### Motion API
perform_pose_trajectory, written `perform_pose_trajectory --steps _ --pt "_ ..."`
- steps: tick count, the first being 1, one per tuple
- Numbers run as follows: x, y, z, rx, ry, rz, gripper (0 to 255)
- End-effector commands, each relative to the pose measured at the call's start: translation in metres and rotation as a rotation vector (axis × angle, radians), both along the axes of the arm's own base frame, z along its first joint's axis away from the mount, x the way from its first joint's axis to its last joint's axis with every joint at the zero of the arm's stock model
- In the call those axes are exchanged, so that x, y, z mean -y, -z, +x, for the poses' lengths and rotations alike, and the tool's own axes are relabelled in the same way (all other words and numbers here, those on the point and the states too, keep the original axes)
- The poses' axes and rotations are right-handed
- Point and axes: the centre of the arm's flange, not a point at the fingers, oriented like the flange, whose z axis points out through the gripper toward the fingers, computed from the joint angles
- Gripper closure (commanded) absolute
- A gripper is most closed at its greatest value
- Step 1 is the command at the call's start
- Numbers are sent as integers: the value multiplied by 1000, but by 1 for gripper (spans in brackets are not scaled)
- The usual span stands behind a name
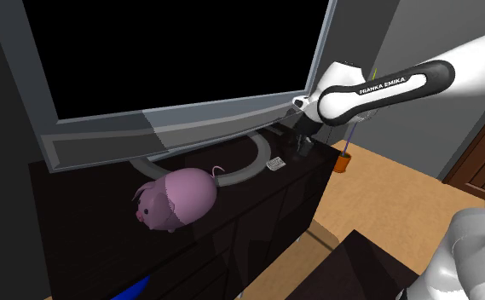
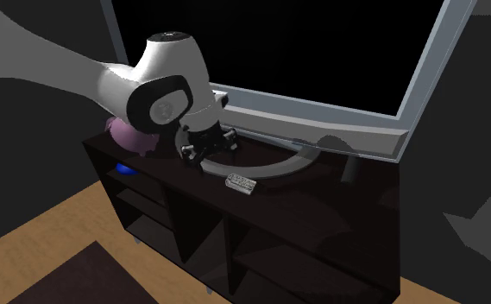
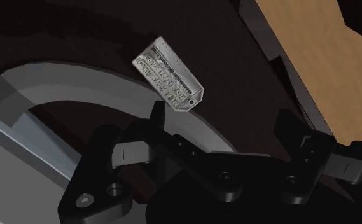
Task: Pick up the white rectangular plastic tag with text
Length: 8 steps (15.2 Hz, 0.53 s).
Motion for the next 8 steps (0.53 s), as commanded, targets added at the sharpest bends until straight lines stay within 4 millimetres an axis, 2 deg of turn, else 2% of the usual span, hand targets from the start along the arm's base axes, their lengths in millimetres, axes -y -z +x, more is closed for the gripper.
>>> perform_pose_trajectory --steps 1,6,8 --pt "0 17 18 20 -79 -16 0" --pt "-8 59 63 62 -265 -48 0" --pt "-8 69 63 62 -265 -48 0"
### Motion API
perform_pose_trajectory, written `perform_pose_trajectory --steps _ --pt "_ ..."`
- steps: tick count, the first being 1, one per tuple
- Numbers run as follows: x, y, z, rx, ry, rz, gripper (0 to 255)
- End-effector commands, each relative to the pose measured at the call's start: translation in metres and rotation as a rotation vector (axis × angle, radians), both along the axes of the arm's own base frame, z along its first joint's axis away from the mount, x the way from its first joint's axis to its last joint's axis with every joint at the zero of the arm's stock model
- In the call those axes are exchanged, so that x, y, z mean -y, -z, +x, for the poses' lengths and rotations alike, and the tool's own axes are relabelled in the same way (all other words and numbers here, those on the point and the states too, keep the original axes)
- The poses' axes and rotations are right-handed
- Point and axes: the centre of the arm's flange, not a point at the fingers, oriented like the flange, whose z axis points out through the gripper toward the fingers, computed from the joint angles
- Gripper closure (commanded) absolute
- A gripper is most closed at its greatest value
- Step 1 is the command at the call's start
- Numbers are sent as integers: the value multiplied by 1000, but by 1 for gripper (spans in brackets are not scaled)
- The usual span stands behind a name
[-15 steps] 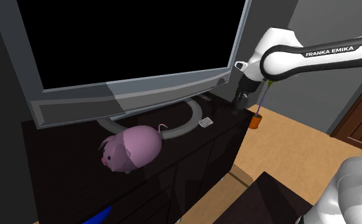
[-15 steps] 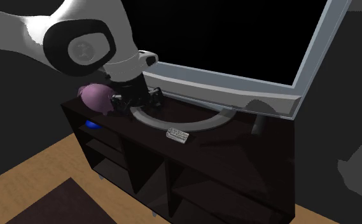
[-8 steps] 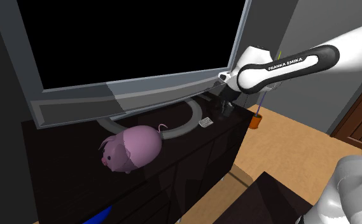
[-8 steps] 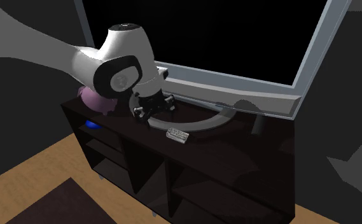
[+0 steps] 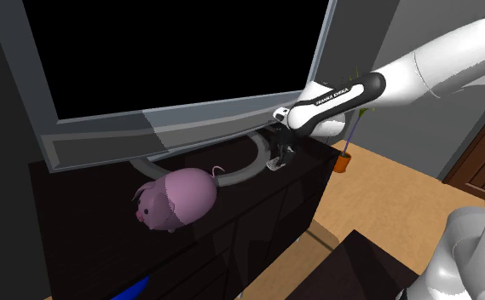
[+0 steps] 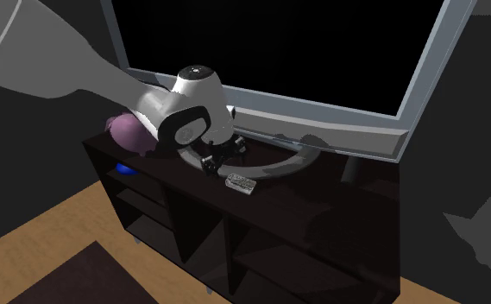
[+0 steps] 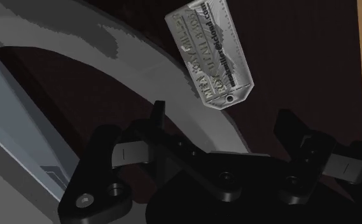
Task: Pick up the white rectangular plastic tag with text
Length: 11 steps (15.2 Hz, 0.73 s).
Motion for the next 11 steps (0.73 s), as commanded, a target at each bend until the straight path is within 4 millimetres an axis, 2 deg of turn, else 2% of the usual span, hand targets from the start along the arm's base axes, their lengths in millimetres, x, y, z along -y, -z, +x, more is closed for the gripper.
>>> perform_pose_trajectory --steps 1,5,8,9,11 --pt "0 11 3 4 -11 -3 0" --pt "0 32 3 4 -11 -3 0" --pt "0 35 3 4 -11 -3 0" --pt "0 35 3 4 -11 -3 255" --pt "0 35 3 4 -11 -3 255"
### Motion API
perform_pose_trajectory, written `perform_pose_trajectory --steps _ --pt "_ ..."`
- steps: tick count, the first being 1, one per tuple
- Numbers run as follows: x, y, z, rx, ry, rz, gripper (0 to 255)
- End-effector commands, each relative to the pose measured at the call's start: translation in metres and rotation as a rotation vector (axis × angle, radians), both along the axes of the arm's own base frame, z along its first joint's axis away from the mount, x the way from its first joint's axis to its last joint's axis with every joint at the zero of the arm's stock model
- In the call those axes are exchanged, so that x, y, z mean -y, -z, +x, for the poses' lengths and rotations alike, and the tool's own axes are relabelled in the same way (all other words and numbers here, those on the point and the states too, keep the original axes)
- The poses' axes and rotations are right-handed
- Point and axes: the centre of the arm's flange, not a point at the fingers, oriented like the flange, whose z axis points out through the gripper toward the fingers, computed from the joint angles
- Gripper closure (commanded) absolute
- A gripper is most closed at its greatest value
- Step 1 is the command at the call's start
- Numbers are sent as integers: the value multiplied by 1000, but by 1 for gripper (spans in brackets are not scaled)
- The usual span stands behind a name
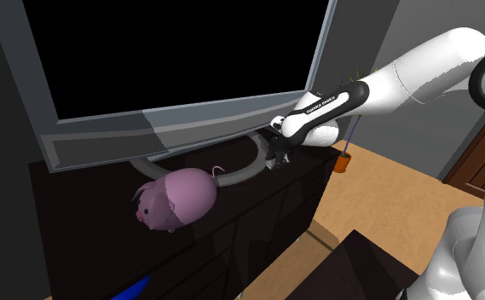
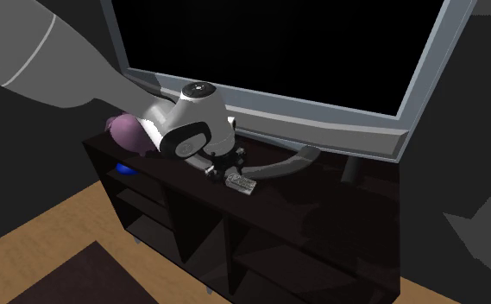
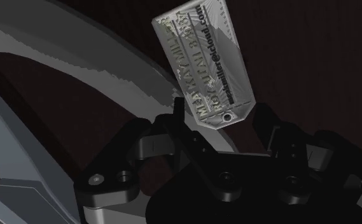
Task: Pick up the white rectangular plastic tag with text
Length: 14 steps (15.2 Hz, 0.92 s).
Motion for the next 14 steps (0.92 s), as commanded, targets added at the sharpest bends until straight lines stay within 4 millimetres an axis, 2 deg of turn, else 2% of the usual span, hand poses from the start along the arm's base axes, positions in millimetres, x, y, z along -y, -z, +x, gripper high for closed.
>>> perform_pose_trajectory --steps 1,7,14 --pt "0 0 0 0 1 0 255" --pt "0 1 0 0 1 0 255" --pt "0 -36 0 0 1 0 255"
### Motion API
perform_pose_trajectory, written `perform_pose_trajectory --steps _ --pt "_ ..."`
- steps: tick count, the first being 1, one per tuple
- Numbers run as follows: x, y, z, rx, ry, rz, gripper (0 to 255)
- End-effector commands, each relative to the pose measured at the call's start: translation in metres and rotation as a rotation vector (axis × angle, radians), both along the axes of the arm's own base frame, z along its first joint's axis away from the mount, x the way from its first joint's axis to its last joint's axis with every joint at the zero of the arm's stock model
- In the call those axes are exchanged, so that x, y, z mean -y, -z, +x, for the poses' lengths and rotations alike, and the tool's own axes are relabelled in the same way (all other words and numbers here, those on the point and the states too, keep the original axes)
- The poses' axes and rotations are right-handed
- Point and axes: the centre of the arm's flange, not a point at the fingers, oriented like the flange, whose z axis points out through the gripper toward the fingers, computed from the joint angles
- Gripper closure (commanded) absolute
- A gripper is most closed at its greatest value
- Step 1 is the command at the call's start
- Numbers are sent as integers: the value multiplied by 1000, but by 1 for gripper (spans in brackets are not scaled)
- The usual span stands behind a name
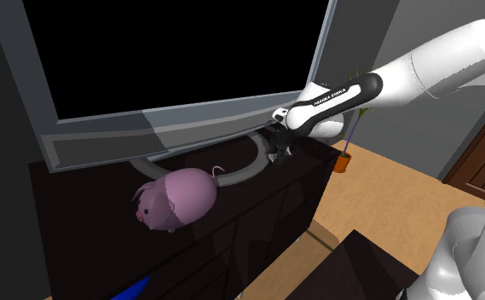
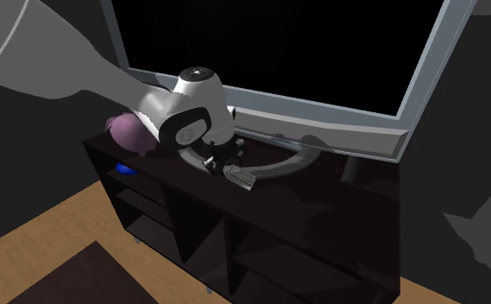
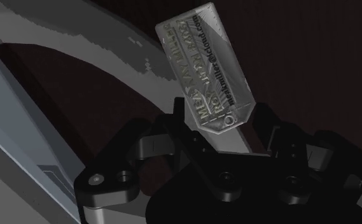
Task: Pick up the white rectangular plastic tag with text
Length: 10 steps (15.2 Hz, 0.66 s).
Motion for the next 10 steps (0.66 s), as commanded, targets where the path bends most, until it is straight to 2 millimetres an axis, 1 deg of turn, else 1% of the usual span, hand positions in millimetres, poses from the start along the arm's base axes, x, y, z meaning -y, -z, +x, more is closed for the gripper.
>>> perform_pose_trajectory --steps 1,8,10 --pt "0 -10 0 -1 0 0 255" --pt "0 -47 0 -1 0 0 255" --pt "0 -48 0 -1 0 0 255"
